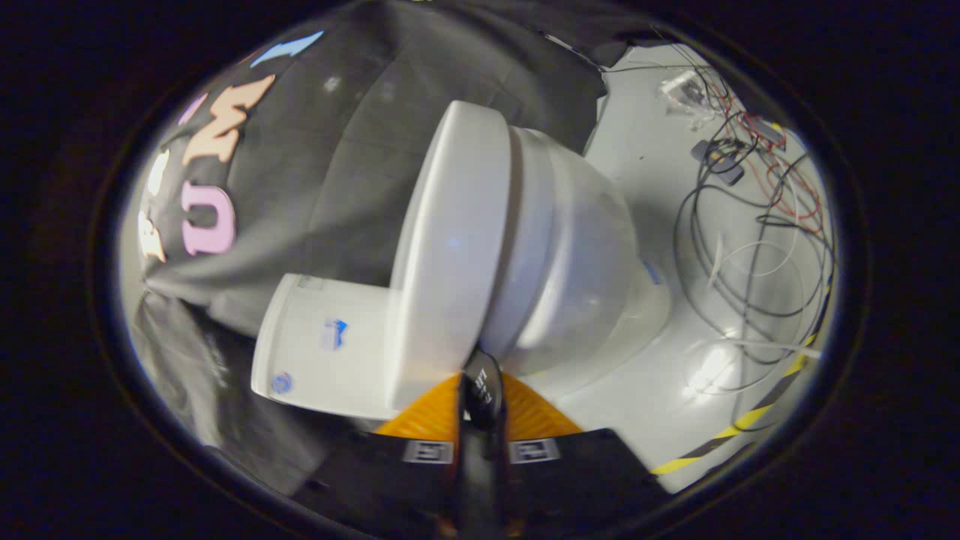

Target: Open the toilet lid.

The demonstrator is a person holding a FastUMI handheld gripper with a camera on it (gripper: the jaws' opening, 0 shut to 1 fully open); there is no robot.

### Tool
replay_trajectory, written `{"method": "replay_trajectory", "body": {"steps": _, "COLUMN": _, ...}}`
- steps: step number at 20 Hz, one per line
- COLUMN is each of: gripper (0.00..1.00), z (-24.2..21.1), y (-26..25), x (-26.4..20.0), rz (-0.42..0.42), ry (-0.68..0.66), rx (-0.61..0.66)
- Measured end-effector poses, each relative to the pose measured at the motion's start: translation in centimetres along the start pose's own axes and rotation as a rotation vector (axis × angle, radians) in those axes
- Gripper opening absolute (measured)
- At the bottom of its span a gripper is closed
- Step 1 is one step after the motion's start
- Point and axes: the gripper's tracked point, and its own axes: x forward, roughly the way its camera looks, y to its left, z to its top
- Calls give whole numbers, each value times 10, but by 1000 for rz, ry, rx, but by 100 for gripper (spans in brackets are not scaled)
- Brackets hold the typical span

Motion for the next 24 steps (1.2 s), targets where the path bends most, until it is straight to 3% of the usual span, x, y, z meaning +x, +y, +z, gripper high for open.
{"method": "replay_trajectory", "body": {"steps": 1, "gripper": 5, "z": -1, "y": -2, "x": 1, "rz": -14, "ry": 6, "rx": 7}}
{"method": "replay_trajectory", "body": {"steps": 3, "gripper": 5, "z": 1, "y": -1, "x": 5, "rz": -55, "ry": -31, "rx": 20}}
{"method": "replay_trajectory", "body": {"steps": 6, "gripper": 5, "z": 2, "y": 3, "x": 0, "rz": -125, "ry": -57, "rx": -74}}
{"method": "replay_trajectory", "body": {"steps": 17, "gripper": 4, "z": 10, "y": 75, "x": -28, "rz": -94, "ry": -212, "rx": -91}}
{"method": "replay_trajectory", "body": {"steps": 24, "gripper": 1, "z": 8, "y": 118, "x": -35, "rz": -92, "ry": -229, "rx": -121}}
